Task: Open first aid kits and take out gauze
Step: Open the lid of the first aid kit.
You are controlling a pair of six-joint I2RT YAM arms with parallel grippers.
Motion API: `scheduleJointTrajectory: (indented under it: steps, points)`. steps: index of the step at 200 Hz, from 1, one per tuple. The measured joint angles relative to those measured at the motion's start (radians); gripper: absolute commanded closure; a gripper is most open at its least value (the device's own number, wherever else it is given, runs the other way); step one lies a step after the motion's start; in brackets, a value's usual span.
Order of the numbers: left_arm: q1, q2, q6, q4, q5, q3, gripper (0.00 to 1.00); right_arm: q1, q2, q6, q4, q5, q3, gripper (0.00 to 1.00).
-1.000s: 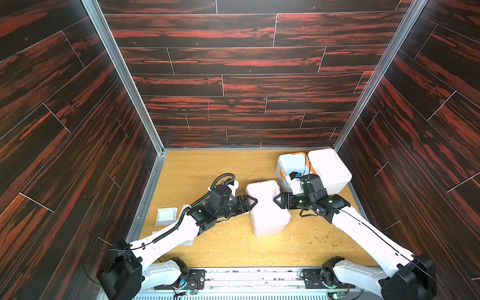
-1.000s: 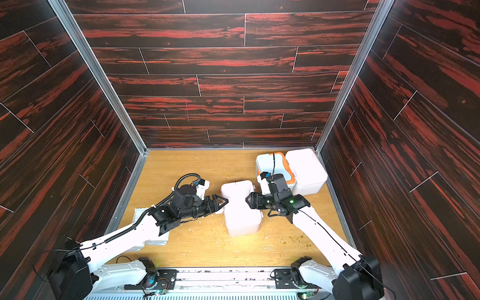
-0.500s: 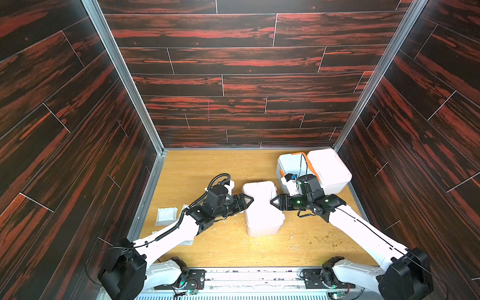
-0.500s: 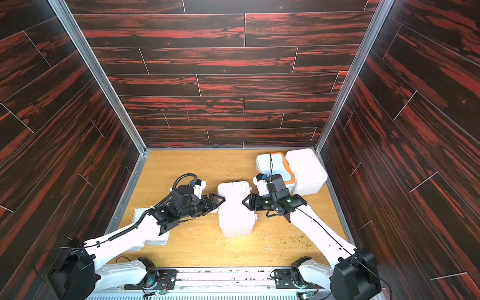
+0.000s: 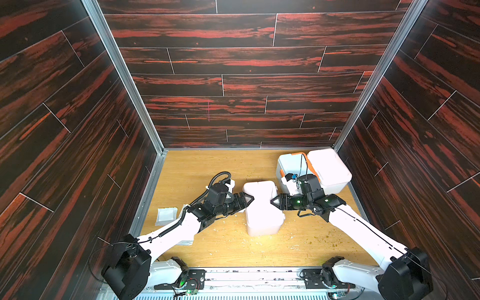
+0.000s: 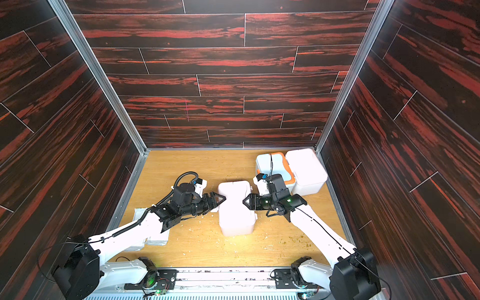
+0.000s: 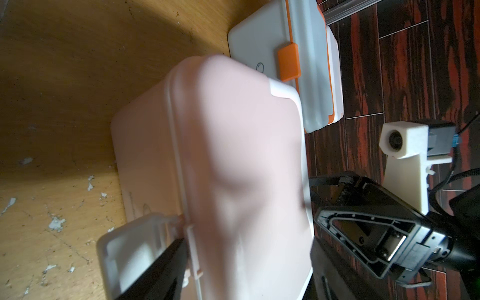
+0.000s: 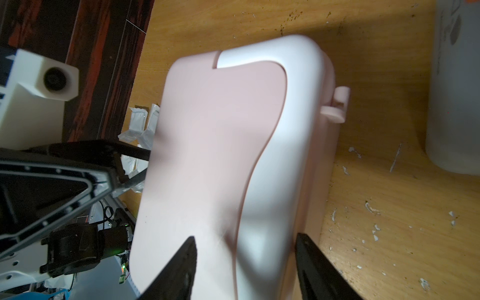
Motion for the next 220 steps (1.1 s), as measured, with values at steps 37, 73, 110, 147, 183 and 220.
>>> scheduleJointTrajectory:
  steps: [37, 73, 110, 147, 183, 220]
  points:
    - [0.003, 0.0, -0.011, 0.007, 0.016, 0.002, 0.13, -0.003, 0.001, 0.002, 0.002, -0.011, 0.0, 0.37]
    - [0.014, -0.004, -0.044, 0.035, 0.037, -0.01, 0.11, -0.005, 0.005, 0.011, 0.01, -0.019, -0.002, 0.37]
    - [0.03, -0.024, -0.109, 0.122, 0.051, -0.064, 0.11, -0.006, 0.005, 0.024, 0.036, -0.032, -0.015, 0.37]
    - [0.051, -0.029, -0.181, 0.195, 0.07, -0.098, 0.1, -0.006, 0.006, 0.032, 0.043, -0.04, -0.017, 0.37]
    - [0.078, -0.05, -0.262, 0.301, 0.089, -0.141, 0.1, -0.006, 0.006, 0.04, 0.045, -0.047, -0.017, 0.37]
    - [0.087, -0.071, -0.327, 0.399, 0.113, -0.158, 0.1, -0.003, 0.007, 0.046, 0.061, -0.068, -0.023, 0.37]
